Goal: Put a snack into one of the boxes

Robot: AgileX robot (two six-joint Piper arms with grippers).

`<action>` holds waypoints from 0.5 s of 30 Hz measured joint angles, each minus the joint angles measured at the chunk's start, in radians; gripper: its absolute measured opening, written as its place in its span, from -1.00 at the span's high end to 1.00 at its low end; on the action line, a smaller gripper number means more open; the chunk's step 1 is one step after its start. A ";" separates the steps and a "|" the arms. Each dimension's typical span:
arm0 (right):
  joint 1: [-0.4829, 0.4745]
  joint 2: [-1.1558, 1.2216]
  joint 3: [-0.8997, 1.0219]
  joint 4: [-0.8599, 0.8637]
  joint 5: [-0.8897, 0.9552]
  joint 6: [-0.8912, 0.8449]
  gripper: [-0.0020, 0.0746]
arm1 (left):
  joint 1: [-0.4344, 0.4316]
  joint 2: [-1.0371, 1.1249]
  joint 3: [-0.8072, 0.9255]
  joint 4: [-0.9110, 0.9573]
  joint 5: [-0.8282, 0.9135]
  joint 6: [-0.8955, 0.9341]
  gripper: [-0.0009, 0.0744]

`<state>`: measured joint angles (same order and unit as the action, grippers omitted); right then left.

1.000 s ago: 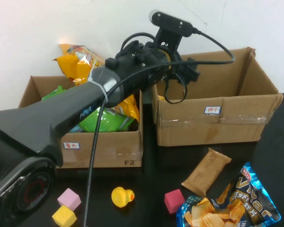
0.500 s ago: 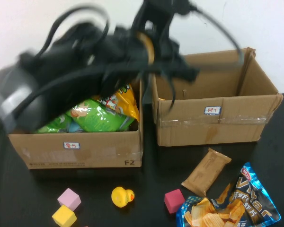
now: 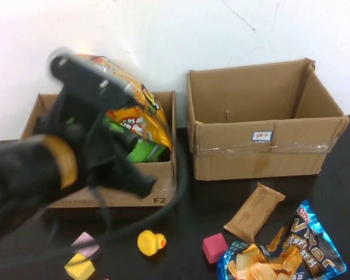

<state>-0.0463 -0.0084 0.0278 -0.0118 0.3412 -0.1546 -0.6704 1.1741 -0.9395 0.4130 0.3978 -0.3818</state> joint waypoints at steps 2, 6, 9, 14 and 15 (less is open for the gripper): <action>0.000 0.000 0.000 0.000 0.000 0.000 0.95 | 0.009 -0.061 0.063 0.018 -0.006 -0.025 0.98; 0.000 0.000 0.000 0.000 0.000 0.000 0.95 | 0.062 -0.195 0.228 0.013 -0.104 -0.048 0.98; 0.000 0.000 0.000 0.000 0.000 0.000 0.95 | 0.137 -0.309 0.370 -0.047 -0.213 -0.020 0.98; 0.000 0.000 0.000 0.000 0.000 0.000 0.95 | 0.281 -0.543 0.593 -0.125 -0.340 0.036 0.98; 0.000 0.000 0.000 0.000 0.000 0.000 0.95 | 0.314 -0.596 0.632 -0.142 -0.346 0.040 0.98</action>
<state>-0.0463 -0.0084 0.0278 -0.0118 0.3412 -0.1546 -0.3566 0.5784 -0.3076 0.2714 0.0518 -0.3416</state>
